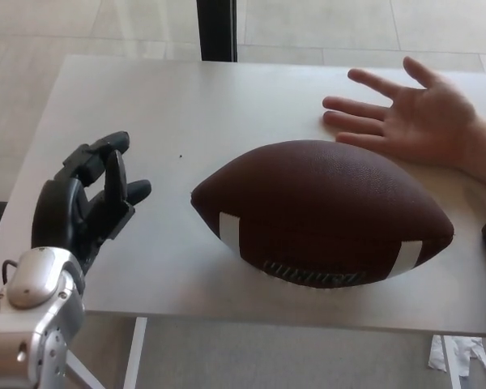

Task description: The robot uses both its hands to grab the left and right ends of a football kept in the middle of the desk infront of it, lifts it up and places it in the palm of a person

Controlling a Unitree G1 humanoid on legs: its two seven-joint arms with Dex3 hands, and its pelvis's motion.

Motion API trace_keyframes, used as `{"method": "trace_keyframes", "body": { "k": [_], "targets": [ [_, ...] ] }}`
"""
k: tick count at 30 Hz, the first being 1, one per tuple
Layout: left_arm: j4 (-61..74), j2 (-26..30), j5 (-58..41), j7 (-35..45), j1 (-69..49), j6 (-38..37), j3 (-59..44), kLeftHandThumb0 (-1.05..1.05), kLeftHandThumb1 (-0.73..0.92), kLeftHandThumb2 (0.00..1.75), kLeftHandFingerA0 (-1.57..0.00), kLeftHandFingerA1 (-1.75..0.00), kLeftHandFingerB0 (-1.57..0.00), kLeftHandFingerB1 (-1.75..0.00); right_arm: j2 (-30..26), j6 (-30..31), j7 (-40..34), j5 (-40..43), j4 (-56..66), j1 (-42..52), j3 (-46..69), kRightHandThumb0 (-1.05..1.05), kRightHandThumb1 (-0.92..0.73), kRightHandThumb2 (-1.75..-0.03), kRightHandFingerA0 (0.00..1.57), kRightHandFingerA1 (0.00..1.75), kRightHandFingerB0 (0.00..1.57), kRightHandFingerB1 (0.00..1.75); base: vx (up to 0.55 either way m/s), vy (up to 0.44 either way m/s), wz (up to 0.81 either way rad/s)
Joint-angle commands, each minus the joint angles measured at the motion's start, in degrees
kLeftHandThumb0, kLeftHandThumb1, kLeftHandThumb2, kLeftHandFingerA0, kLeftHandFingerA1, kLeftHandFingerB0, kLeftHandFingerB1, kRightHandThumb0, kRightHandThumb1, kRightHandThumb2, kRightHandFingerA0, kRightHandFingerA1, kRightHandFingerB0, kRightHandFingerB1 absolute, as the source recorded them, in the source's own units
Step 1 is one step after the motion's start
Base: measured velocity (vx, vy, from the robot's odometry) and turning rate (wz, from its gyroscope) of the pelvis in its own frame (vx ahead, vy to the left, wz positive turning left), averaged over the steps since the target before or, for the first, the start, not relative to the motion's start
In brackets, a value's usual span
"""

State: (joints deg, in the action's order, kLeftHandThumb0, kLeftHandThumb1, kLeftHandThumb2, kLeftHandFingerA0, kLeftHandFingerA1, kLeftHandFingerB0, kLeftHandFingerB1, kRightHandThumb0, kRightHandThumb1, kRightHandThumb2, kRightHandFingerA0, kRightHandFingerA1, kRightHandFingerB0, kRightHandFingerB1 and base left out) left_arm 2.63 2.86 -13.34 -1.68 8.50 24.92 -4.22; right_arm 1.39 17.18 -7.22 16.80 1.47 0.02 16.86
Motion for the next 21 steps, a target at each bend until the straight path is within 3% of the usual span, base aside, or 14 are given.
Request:
{"method": "trace_keyframes", "body": {
  "k": [1,2,3,4,6,8,11,12,13,14,17,18,20,21],
  "targets": [
    [-2.2,0.5,1.4,0.8,-0.6,1.8,0.9,-0.95,0.92,0.85,-0.33,-0.59,-0.17,-0.39,0.2,-1.0,-0.6,-1.7,-0.8,0.6,-0.7,-0.88,-0.92,-0.75,0.51,0.51,0.42,0.34,0.00,0.000,0.00],
    [-2.6,0.1,0.9,0.9,-0.6,1.9,0.8,-0.95,0.91,0.85,-0.30,-0.58,-0.16,-0.38,0.4,-1.1,-0.6,-1.9,-0.9,0.5,-1.0,-0.84,-0.77,-1.16,0.46,0.59,0.37,0.48,0.00,0.000,0.00],
    [-2.9,-0.3,0.5,0.9,-0.5,2.2,0.7,-0.95,0.91,0.85,-0.30,-0.58,-0.16,-0.38,0.5,-1.2,-0.7,-2.2,-0.9,0.4,-1.3,-0.84,-0.77,-1.16,0.46,0.59,0.37,0.48,0.00,0.000,0.00],
    [-3.2,-1.1,0.4,0.8,-0.6,1.8,0.9,-0.96,0.92,0.84,-0.30,-0.59,-0.16,-0.38,0.5,-1.6,-0.3,-2.4,-1.2,0.5,-1.7,-0.92,-0.92,-0.76,0.50,0.53,0.43,0.35,0.00,0.000,0.00],
    [-3.9,-2.5,1.2,0.1,-0.6,1.4,2.2,-0.97,0.92,0.86,-0.31,-0.58,-0.21,-0.39,1.3,-1.7,-0.3,-2.0,-1.5,0.2,-2.0,-0.95,-0.92,-0.73,0.52,0.53,0.46,0.35,0.00,0.000,0.00],
    [-5.0,-4.1,1.8,-0.2,-0.3,0.5,3.8,-0.98,0.92,0.91,-0.30,-0.60,-0.22,-0.41,2.2,-3.0,-0.1,-2.3,-1.6,1.0,-2.9,-0.92,-0.76,-1.20,0.50,0.66,0.39,0.47,0.00,0.000,0.00],
    [-5.8,-4.9,2.0,-0.3,-0.1,0.3,4.0,-0.98,0.92,0.89,-0.29,-0.60,-0.20,-0.39,2.9,-3.5,-0.4,-2.5,-2.1,1.0,-3.4,-1.02,-0.92,-0.76,0.53,0.61,0.45,0.35,0.00,0.000,0.00],
    [-6.3,-5.2,2.1,-0.1,-0.1,-0.3,4.1,-0.98,0.92,0.89,-0.29,-0.61,-0.20,-0.40,3.0,-3.7,-0.5,-2.7,-2.3,1.0,-3.6,-1.00,-0.82,-1.24,0.49,0.65,0.38,0.46,0.00,0.000,0.00],
    [-6.8,-5.4,2.3,0.0,-0.1,-0.9,4.2,-0.98,0.92,0.89,-0.29,-0.61,-0.20,-0.40,3.1,-4.2,-0.5,-3.1,-2.5,1.1,-3.7,-1.00,-0.82,-1.24,0.49,0.65,0.38,0.46,0.00,0.000,0.00],
    [-7.7,-6.3,2.5,-0.6,-0.1,-1.4,4.3,-0.99,0.92,0.88,-0.30,-0.62,-0.21,-0.40,3.8,-4.5,-0.8,-2.9,-2.6,1.4,-3.6,-1.04,-0.91,-0.76,0.53,0.61,0.46,0.35,0.00,0.000,0.00],
    [-8.3,-7.4,2.7,-0.9,-0.1,-1.9,4.6,-0.98,0.92,0.89,-0.30,-0.61,-0.20,-0.40,4.0,-5.2,-1.0,-3.3,-2.9,1.8,-3.6,-1.04,-0.92,-0.77,0.53,0.61,0.46,0.36,0.00,0.000,0.00],
    [-9.1,-8.6,2.5,-1.3,0.1,-2.4,4.7,-0.99,0.92,0.90,-0.29,-0.60,-0.19,-0.39,4.1,-5.4,-0.7,-3.3,-2.7,2.4,-3.6,-1.00,-0.81,-1.24,0.52,0.65,0.38,0.46,0.00,0.000,0.00],
    [-9.5,-9.2,2.3,-1.4,0.2,-2.6,4.2,-1.00,0.92,0.90,-0.29,-0.59,-0.18,-0.38,4.6,-5.6,-0.7,-3.4,-2.9,2.6,-4.0,-1.03,-0.92,-0.79,0.56,0.61,0.45,0.36,0.00,0.000,0.00],
    [-9.9,-9.3,2.5,-1.4,0.3,-3.0,4.2,-1.01,0.92,0.90,-0.29,-0.59,-0.18,-0.38,4.8,-5.9,-0.6,-3.4,-3.0,2.6,-4.2,-1.02,-0.92,-0.79,0.56,0.62,0.44,0.36,0.00,0.000,0.00]
  ]
}}
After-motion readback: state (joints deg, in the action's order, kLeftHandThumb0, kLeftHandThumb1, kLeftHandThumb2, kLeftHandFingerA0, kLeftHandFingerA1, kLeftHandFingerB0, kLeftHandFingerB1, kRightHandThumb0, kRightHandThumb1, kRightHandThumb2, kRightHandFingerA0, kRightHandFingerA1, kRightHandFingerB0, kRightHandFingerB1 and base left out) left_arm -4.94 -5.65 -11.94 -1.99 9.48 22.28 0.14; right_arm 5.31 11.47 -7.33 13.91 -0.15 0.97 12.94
